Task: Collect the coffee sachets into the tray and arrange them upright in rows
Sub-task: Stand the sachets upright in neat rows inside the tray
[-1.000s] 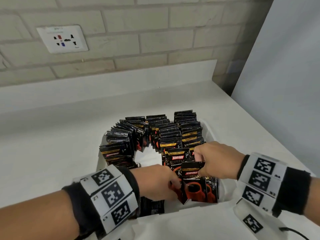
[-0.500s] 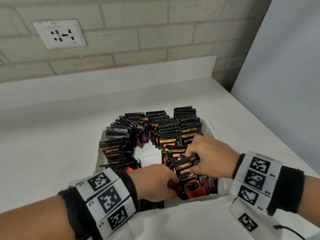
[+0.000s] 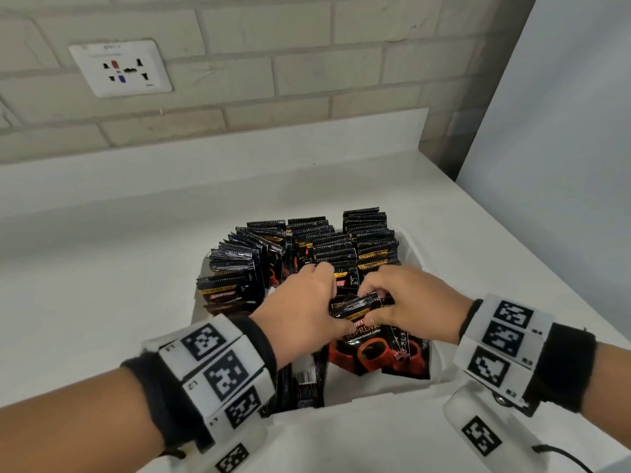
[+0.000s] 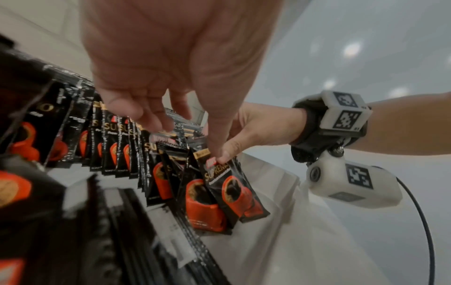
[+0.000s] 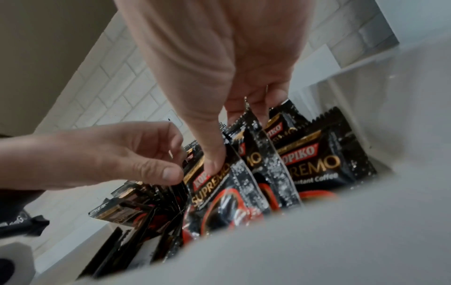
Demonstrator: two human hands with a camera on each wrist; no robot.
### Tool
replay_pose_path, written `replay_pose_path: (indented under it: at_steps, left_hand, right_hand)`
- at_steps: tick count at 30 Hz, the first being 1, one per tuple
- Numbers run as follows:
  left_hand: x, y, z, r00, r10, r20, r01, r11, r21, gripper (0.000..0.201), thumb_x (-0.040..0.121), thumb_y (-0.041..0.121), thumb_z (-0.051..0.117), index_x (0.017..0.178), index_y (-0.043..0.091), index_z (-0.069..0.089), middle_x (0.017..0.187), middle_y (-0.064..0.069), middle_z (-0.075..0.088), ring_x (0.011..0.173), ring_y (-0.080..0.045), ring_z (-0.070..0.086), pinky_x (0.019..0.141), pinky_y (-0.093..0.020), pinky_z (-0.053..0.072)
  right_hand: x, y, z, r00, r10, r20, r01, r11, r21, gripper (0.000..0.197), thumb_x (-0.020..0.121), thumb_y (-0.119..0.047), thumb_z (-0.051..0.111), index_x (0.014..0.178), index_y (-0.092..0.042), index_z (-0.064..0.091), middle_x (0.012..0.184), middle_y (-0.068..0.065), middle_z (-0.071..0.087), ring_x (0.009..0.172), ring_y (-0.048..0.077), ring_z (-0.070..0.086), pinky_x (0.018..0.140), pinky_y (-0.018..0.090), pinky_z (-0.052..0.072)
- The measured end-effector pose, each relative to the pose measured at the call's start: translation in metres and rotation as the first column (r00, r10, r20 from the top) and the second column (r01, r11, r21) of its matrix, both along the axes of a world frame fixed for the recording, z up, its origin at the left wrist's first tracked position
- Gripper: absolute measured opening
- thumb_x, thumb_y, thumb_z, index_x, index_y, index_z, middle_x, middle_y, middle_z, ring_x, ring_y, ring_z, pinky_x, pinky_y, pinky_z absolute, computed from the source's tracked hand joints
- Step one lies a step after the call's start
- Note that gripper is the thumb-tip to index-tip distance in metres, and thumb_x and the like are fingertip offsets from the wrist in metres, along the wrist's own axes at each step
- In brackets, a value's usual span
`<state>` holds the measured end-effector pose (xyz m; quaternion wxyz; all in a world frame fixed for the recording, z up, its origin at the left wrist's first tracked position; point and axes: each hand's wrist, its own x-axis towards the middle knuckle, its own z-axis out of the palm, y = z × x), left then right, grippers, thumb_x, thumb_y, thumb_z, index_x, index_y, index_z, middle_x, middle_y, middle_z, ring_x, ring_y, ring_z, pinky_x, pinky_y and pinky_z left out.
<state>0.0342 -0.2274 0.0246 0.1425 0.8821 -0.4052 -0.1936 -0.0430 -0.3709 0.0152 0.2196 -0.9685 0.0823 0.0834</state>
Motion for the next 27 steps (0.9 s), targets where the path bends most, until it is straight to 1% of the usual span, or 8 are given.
replay_pose_path:
  at_steps: [4,7,10,15,18,20,23,27]
  left_hand:
    - [-0.001,-0.013,-0.003,0.996,-0.071,0.050,0.070,0.997,0.016,0.048,0.077,0.041,0.071,0.111,0.020,0.043,0.109,0.003,0.039,0.100,-0.015,0.043,0.087,-0.033,0.044]
    - [0.003,-0.016,-0.002,0.995,-0.098,0.005,0.097,0.993,0.061,0.028,0.081,0.034,0.070,0.094,0.021,0.050,0.094,0.006,0.046,0.088,-0.014,0.048,0.075,-0.027,0.042]
    - [0.010,-0.015,-0.001,0.994,-0.076,-0.078,0.083,0.993,0.080,0.023,0.081,0.027,0.072,0.085,0.022,0.050,0.085,0.008,0.053,0.080,-0.012,0.053,0.067,-0.023,0.039]
    - [0.015,-0.013,0.005,0.995,-0.080,-0.056,0.089,0.975,0.203,0.029,0.083,0.027,0.070,0.106,0.016,0.056,0.099,0.003,0.056,0.089,-0.015,0.055,0.075,-0.024,0.044]
    - [0.018,-0.016,0.007,0.997,-0.078,0.027,0.068,0.961,0.266,0.037,0.083,0.032,0.069,0.114,0.015,0.057,0.104,0.001,0.059,0.087,-0.015,0.055,0.073,-0.025,0.046]
    - [0.018,-0.019,0.008,0.993,-0.085,0.088,0.054,0.951,0.305,0.038,0.085,0.034,0.066,0.114,0.013,0.057,0.108,-0.001,0.061,0.089,-0.018,0.059,0.075,-0.027,0.049]
    - [0.015,-0.022,0.009,0.981,-0.108,0.162,0.045,0.936,0.350,0.032,0.087,0.032,0.062,0.112,0.011,0.058,0.094,-0.001,0.057,0.080,-0.018,0.056,0.068,-0.027,0.046]
    - [0.012,-0.025,0.011,0.966,-0.131,0.222,0.038,0.925,0.378,0.029,0.089,0.029,0.058,0.113,0.012,0.056,0.085,0.003,0.048,0.073,-0.016,0.049,0.063,-0.025,0.040]
  right_hand:
    - [-0.004,-0.002,0.003,1.000,0.027,0.014,-0.028,0.999,0.021,0.032,0.081,-0.034,0.066,0.111,-0.026,0.059,0.087,-0.017,0.046,0.087,0.005,0.046,0.075,0.022,0.039]
    - [-0.006,-0.005,0.004,0.998,0.046,-0.043,-0.043,0.996,0.073,0.037,0.079,-0.031,0.070,0.113,-0.027,0.057,0.099,-0.013,0.053,0.093,0.006,0.049,0.084,0.025,0.043]
    - [-0.006,-0.012,0.005,0.989,0.053,-0.135,-0.038,0.993,0.114,0.043,0.081,-0.017,0.069,0.120,-0.029,0.054,0.090,-0.017,0.051,0.091,0.007,0.052,0.082,0.024,0.044]
    - [-0.007,-0.029,0.014,0.976,0.070,-0.205,-0.103,0.982,-0.157,0.041,0.086,-0.017,0.063,0.123,-0.027,0.050,0.113,-0.003,0.056,0.098,0.017,0.053,0.082,0.024,0.040]
    - [-0.006,-0.026,0.018,0.967,0.143,-0.210,-0.218,0.891,-0.398,0.031,0.088,-0.023,0.058,0.118,-0.022,0.050,0.101,-0.004,0.060,0.087,0.018,0.051,0.090,0.029,0.033]
    - [-0.006,-0.023,0.019,0.958,0.211,-0.196,-0.283,0.812,-0.510,0.023,0.088,-0.028,0.057,0.109,-0.021,0.052,0.100,-0.005,0.062,0.093,0.017,0.056,0.084,0.030,0.027]
    - [-0.005,-0.023,0.019,0.957,0.220,-0.186,-0.289,0.726,-0.624,0.023,0.086,-0.033,0.055,0.106,-0.020,0.051,0.101,-0.004,0.060,0.098,0.019,0.055,0.076,0.030,0.021]
    - [-0.005,-0.025,0.020,0.970,0.192,-0.146,-0.241,0.752,-0.613,0.041,0.086,-0.040,0.057,0.118,-0.021,0.041,0.110,-0.002,0.052,0.100,0.019,0.051,0.078,0.030,0.024]
